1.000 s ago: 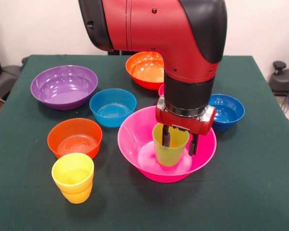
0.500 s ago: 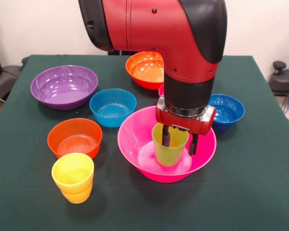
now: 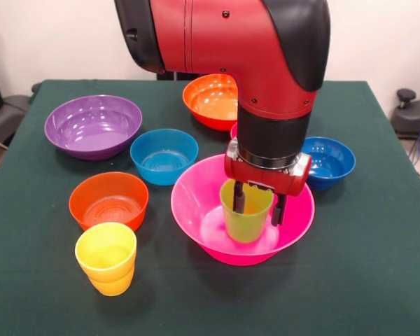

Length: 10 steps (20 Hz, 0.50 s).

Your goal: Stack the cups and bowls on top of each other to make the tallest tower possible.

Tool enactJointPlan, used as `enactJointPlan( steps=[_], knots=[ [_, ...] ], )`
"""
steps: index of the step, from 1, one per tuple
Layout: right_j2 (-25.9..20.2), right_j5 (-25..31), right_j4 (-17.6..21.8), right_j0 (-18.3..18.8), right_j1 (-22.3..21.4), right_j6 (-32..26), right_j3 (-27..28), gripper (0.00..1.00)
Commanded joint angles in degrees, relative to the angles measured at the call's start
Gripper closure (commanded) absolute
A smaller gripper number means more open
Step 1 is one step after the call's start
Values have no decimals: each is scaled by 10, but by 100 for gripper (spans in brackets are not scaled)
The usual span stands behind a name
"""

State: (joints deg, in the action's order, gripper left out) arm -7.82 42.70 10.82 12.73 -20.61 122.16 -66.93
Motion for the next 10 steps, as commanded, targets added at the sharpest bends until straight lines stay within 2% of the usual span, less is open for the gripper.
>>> enactJointPlan(
  steps=[1,5,10],
  knots=[
    [-23,-13,60,-6,-15,-88,7,0],
    [-24,-9,62,-6,-18,-79,0,0],
    [-9,-42,61,-18,-74,-26,-93,0]
  ],
)
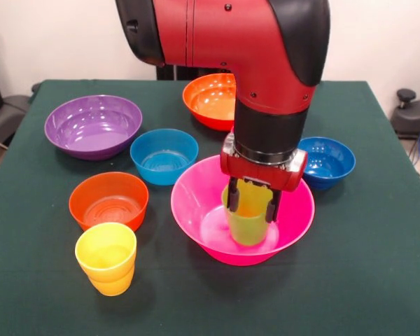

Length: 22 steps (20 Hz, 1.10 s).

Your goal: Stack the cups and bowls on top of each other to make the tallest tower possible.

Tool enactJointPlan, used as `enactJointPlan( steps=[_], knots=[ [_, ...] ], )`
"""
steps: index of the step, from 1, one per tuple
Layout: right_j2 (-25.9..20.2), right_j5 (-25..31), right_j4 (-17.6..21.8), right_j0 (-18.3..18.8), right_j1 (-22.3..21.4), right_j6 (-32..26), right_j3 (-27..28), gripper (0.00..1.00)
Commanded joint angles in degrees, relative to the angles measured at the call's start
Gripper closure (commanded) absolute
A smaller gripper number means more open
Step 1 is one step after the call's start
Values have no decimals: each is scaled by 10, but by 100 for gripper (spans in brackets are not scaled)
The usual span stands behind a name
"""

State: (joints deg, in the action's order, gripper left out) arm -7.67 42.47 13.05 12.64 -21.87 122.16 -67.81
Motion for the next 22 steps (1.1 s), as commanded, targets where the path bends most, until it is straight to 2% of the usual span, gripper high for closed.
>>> enactJointPlan(
  steps=[1,13,16,19,22],
  knots=[
    [-9,-39,34,-20,-69,-17,-98,0],
    [-17,-6,20,-12,-89,-16,-123,0],
    [-14,15,18,-13,-108,-20,-130,0],
    [-17,67,15,2,-147,-59,-139,0],
    [-23,94,18,22,-165,-96,-138,0]
  ],
)
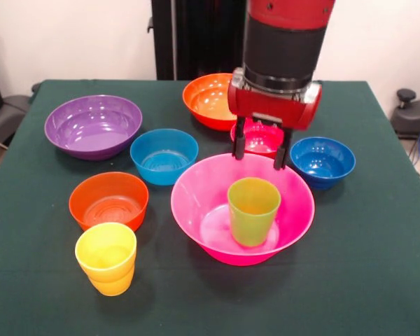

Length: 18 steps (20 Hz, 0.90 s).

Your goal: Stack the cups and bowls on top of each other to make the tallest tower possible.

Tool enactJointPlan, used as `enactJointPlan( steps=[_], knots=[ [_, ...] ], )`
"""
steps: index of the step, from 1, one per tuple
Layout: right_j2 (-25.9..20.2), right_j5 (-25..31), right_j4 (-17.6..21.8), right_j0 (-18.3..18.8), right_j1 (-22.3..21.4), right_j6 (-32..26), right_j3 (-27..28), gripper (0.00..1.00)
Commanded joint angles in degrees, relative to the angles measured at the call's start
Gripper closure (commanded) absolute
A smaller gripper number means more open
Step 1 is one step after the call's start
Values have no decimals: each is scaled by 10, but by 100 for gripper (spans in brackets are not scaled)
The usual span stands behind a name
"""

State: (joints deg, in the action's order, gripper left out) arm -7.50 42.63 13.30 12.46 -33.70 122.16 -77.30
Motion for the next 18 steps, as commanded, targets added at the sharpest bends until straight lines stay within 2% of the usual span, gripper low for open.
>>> enactJointPlan(
  steps=[1,9,18],
  knots=[
    [-29,102,17,34,-49,-113,-39,0],
    [-58,156,25,76,-60,-165,-16,0],
    [-79,142,42,97,-42,-165,-6,0]
  ],
)
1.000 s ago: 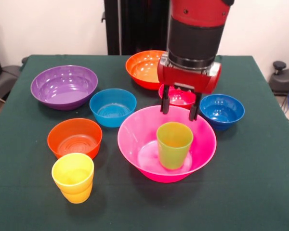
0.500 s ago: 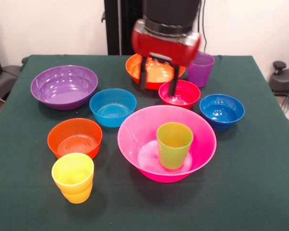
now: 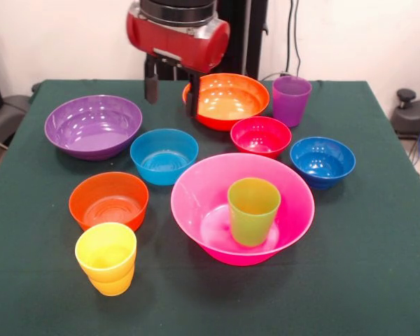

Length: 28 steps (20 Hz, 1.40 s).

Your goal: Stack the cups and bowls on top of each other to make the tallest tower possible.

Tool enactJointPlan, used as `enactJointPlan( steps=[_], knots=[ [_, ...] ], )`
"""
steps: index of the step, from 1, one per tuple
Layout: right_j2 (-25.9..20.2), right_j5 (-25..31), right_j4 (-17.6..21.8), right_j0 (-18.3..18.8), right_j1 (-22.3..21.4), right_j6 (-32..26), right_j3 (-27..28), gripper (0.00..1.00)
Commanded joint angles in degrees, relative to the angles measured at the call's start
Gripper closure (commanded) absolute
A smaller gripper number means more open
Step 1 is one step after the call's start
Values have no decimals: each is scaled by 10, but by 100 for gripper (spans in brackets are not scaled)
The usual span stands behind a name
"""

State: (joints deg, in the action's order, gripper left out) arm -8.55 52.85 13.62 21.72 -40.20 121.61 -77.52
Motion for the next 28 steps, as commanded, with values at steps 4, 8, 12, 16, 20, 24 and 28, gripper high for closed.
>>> enactJointPlan(
  steps=[4,8,12,16,20,24,28],
  knots=[
    [-69,-7,51,3,37,-142,-12,0],
    [-72,-38,63,4,53,-131,-10,0],
    [-75,-66,74,6,63,-123,-9,0],
    [-86,-66,81,16,71,-136,-4,0],
    [-100,-68,88,27,89,-151,12,0],
    [-113,-61,93,34,101,-160,26,0],
    [-128,-57,105,43,120,-176,49,0]
  ],
)
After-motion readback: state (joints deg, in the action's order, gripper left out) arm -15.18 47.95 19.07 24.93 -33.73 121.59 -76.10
